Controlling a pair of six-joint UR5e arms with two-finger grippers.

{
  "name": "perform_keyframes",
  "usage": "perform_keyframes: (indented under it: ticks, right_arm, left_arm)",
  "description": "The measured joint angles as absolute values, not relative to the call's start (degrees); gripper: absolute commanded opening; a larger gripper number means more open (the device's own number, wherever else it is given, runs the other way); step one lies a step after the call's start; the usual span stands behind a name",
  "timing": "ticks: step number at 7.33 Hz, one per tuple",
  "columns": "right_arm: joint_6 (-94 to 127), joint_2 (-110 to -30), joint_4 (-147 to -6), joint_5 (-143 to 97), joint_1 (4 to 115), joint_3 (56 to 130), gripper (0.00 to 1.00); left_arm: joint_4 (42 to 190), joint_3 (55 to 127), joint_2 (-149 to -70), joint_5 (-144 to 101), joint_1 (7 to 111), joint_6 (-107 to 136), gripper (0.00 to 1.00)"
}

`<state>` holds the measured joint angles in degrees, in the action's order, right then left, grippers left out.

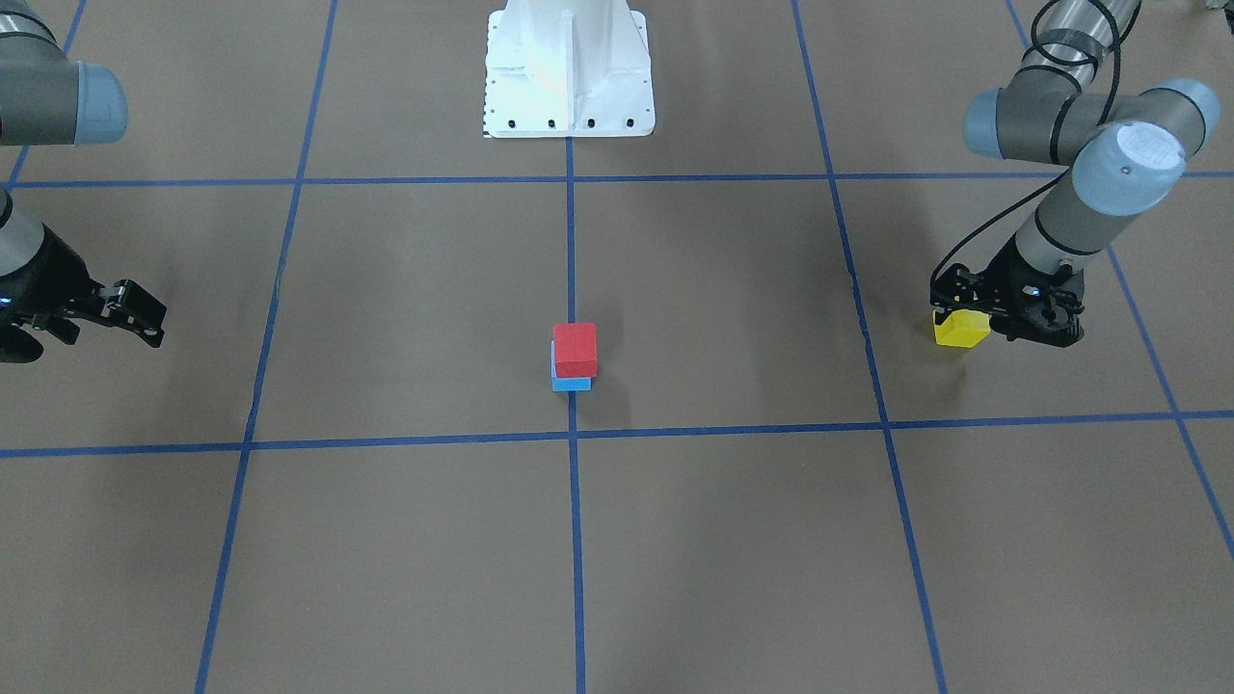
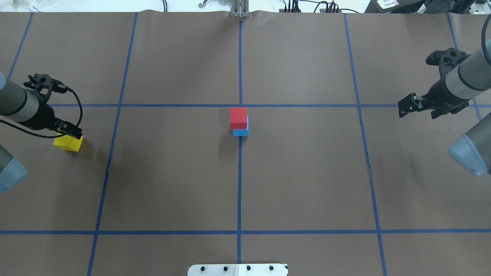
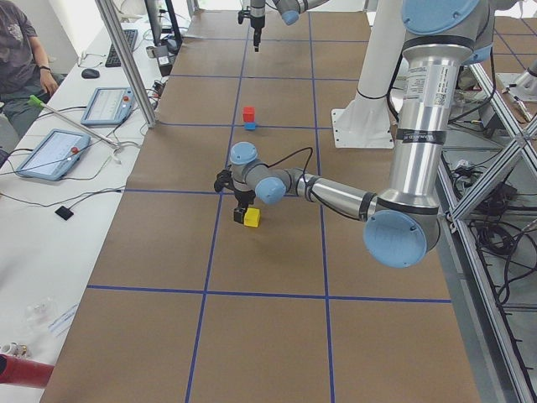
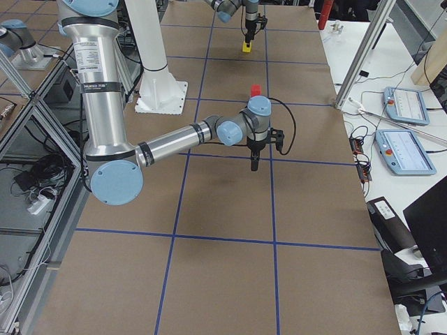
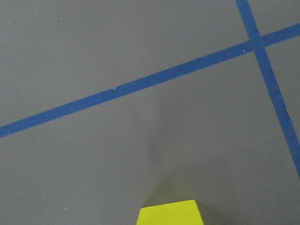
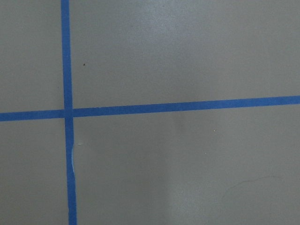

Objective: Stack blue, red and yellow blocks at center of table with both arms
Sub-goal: 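Lower the left gripper onto the yellow cube and close it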

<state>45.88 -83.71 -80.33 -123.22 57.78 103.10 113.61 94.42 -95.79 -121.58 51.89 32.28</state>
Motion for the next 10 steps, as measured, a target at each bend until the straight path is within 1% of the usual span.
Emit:
perform_keyframes:
  ticks: [6,7,8,9,10]
  right_arm:
    - [45.9,-83.7,-80.3,-123.2,57.7,103.2,1.0]
    - [46.0,-83.7,-80.3,-123.2,57.7,103.3,1.0]
    - [45.9,-83.7,-80.3,-123.2,57.7,103.4,1.0]
    - [45.9,-83.7,-80.3,-123.2,57.7,103.5,1.0]
    - [45.9,-83.7,-80.3,-123.2,57.8,103.7,1.0]
  left_arm:
    - [114.8,93.1,-95.5,-123.2,51.9,39.3,0.99]
    - [114.8,93.0,-95.5,-123.2,51.7,39.4,0.83]
    - [114.7,92.8,-95.6,-123.2,51.6,39.4,0.29]
    - [114.7,92.5,-95.6,-123.2,51.6,39.5,0.0]
    - [114.6,92.6,-95.6,-123.7,51.5,39.4,0.0]
